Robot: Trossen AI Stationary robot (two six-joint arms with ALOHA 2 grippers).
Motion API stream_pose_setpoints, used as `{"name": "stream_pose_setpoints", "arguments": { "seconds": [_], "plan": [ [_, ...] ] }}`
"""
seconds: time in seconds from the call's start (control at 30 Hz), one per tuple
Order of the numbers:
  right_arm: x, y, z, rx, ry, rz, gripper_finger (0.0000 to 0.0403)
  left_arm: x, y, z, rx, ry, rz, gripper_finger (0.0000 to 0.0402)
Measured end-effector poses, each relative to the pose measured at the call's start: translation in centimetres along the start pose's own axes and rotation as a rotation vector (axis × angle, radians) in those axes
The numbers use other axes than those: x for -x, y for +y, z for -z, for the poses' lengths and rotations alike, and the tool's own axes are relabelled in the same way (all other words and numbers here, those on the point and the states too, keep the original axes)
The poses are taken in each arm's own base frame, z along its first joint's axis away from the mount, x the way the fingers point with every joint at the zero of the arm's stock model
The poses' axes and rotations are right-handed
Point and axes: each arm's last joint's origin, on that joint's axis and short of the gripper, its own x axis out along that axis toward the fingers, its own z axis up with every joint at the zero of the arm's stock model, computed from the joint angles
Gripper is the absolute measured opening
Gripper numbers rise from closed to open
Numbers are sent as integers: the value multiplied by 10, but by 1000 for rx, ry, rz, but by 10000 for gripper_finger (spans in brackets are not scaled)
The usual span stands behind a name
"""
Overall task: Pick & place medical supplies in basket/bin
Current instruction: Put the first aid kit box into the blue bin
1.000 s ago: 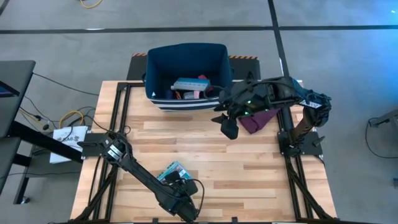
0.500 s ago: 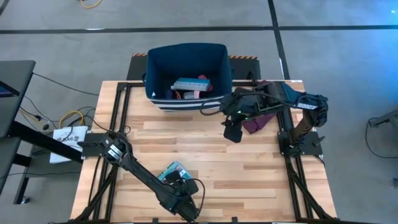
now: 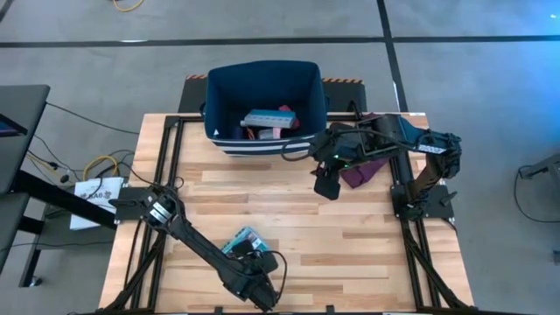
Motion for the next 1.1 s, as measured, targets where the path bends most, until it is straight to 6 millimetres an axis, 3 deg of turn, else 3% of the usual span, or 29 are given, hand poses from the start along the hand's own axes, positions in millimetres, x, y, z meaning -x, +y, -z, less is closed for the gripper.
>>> {"name": "stream_pose_setpoints", "arguments": {
  "seconds": [0.33,0.63,0.93,1.1],
  "plan": [
    [0,0,0,0,-1,0,178,-4,-5,10,-24,109,48,139],
    [0,0,0,0,-1,-1,176,-1,7,15,-47,152,-77,139],
    [0,0,0,0,-1,-1,176,21,7,12,-61,128,-115,139],
    [0,1,0,2,-1,-2,177,19,7,14,-62,129,-114,139]
  ]
}}
